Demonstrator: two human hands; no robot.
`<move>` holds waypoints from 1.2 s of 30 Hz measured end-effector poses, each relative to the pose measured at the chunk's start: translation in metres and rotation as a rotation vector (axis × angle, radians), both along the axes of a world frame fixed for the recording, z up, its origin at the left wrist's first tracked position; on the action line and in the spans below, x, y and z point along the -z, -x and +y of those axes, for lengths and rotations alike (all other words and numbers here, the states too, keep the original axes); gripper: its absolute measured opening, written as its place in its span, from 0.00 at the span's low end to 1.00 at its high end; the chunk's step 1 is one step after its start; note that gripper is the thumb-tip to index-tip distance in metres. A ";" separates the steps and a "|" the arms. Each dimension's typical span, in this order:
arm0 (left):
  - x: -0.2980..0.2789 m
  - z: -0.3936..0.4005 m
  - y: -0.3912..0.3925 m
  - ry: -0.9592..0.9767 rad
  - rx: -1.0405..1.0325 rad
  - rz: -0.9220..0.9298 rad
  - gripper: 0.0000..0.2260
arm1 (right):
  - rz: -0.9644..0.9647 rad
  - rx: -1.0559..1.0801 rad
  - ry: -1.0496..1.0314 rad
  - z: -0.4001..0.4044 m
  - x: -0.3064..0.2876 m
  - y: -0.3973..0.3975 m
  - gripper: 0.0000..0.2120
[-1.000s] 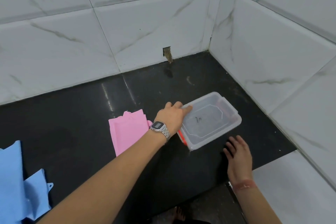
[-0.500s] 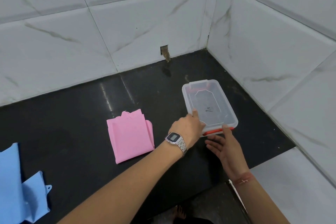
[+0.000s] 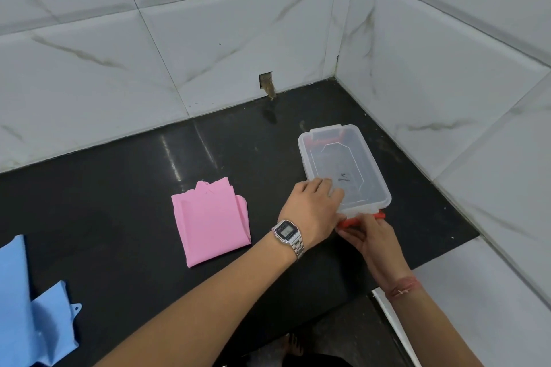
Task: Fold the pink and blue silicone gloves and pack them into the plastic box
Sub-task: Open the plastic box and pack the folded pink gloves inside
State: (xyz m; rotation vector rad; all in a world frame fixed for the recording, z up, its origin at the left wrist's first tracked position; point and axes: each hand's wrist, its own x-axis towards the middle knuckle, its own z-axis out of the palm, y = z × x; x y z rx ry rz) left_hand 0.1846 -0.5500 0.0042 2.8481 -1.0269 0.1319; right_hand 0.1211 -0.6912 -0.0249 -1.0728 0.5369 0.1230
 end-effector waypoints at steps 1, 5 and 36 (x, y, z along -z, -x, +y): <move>0.000 0.000 -0.001 -0.016 0.008 0.000 0.16 | 0.001 0.009 -0.027 0.000 0.002 0.001 0.13; 0.004 -0.002 -0.003 -0.109 0.005 -0.004 0.16 | 0.024 0.019 -0.043 0.002 0.008 0.002 0.13; -0.021 0.141 -0.067 1.601 -0.815 0.678 0.08 | 0.110 0.084 0.004 -0.004 0.020 -0.002 0.09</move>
